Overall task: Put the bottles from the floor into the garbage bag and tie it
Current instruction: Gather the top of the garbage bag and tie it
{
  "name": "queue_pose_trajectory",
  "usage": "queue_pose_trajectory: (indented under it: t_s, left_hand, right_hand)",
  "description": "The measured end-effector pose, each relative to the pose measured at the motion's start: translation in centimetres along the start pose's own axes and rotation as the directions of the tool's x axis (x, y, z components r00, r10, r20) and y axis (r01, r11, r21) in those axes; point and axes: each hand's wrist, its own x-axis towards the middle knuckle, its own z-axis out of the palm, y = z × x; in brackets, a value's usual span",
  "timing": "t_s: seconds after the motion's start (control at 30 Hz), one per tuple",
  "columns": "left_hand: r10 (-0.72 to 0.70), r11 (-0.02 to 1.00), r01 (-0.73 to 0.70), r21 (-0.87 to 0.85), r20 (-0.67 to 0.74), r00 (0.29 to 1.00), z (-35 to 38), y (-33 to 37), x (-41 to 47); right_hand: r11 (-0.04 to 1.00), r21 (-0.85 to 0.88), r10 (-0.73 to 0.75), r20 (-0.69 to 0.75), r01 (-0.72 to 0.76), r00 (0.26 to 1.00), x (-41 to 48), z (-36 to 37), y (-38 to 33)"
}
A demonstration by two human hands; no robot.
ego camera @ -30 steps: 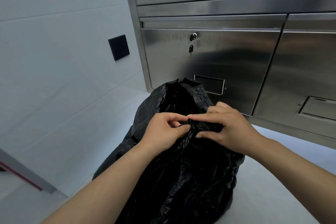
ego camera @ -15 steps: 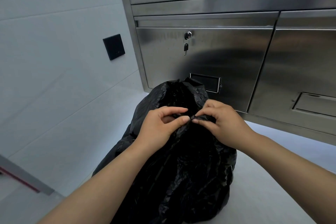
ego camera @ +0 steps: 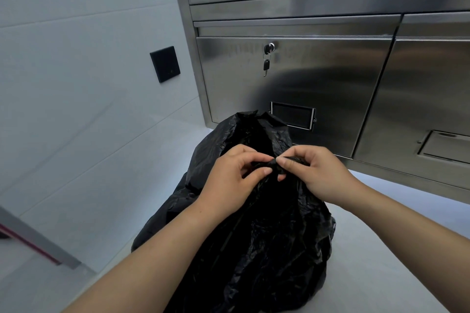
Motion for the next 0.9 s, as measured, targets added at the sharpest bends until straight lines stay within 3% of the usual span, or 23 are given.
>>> queue_pose_trajectory:
  t_s: [0.1,0.23,0.43,0.6,0.77,0.9]
  left_hand:
    - [0.010,1.000,-0.010,0.027,0.005,1.000,0.3,-0.2,-0.2]
    - [0.059,0.996,-0.058,0.069,-0.005,0.998,0.3,-0.3,-0.3]
    - [0.082,0.988,-0.082,0.131,0.010,0.997,0.0,-0.3,0.3]
    - [0.036,0.996,-0.032,0.086,-0.036,0.999,-0.4,-0.5,0.6]
    - [0.080,0.995,-0.078,0.067,-0.015,0.997,-0.5,0.1,0.8]
    - [0.121,0.987,-0.120,0.108,0.001,0.993,-0.5,0.1,0.5]
  right_hand:
    - [0.990,-0.143,0.000,-0.091,-0.014,0.996,0.1,0.2,0.0]
    - [0.973,-0.226,0.034,-0.088,-0.053,0.996,0.1,0.4,-0.1]
    - [0.993,-0.026,0.117,0.018,-0.116,0.993,-0.1,0.1,-0.6]
    - [0.994,0.107,0.006,0.052,-0.012,0.999,-0.2,-0.1,-0.3]
    - [0.888,0.456,0.067,-0.013,-0.054,0.998,-0.1,0.1,-0.2]
    - [0.864,0.497,0.072,0.032,-0.079,0.997,-0.1,0.0,-0.5]
